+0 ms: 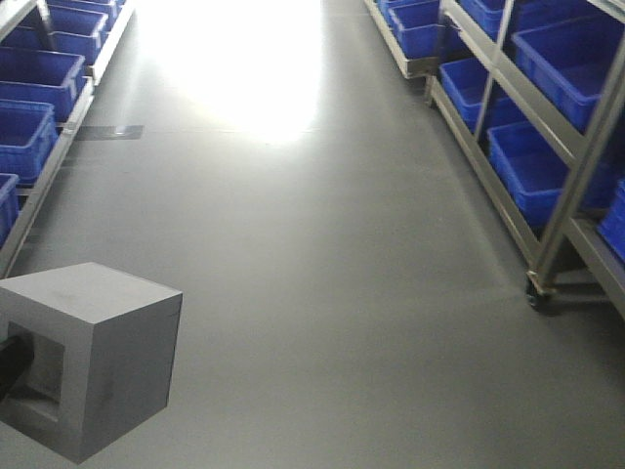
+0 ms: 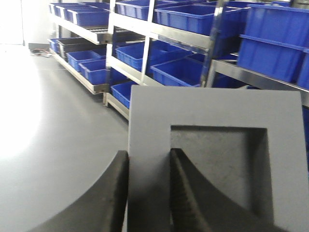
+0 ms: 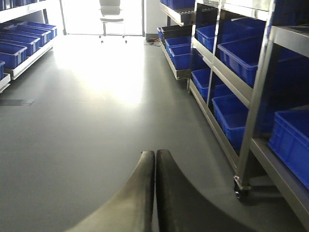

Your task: Sort gray base to blue bin

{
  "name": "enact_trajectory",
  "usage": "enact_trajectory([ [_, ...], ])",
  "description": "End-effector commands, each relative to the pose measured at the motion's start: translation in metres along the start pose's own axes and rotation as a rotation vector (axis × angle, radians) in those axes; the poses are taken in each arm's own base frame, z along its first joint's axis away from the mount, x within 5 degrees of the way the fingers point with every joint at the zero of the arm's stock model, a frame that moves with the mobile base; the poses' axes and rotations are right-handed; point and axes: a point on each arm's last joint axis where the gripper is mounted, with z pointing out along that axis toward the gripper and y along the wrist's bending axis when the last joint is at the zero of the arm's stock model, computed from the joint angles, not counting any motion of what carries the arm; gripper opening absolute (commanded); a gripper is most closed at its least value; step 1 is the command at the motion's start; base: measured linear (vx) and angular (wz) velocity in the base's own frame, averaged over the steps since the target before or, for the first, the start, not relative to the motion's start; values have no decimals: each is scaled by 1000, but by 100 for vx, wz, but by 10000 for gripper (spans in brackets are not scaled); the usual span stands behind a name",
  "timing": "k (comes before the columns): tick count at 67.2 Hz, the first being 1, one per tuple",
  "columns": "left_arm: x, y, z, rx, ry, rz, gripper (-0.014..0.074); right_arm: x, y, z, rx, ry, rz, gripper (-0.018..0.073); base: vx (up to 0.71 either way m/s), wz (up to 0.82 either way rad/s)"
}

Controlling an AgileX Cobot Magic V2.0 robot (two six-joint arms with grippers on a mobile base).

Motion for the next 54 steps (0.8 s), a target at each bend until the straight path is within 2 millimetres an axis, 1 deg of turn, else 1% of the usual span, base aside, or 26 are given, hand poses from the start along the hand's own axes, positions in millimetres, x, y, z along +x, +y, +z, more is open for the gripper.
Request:
enact_trajectory([
  [1,-19,-4,-1,35,-127,-14,-7,-6,0,0,9,-83,-15,-5,31,35],
  [22,-19,-4,-1,35,-127,-14,-7,-6,0,0,9,-81,-15,-5,35,17],
  [54,-19,-4,-1,35,-127,-14,-7,-6,0,0,9,-81,-15,-5,43,-3],
])
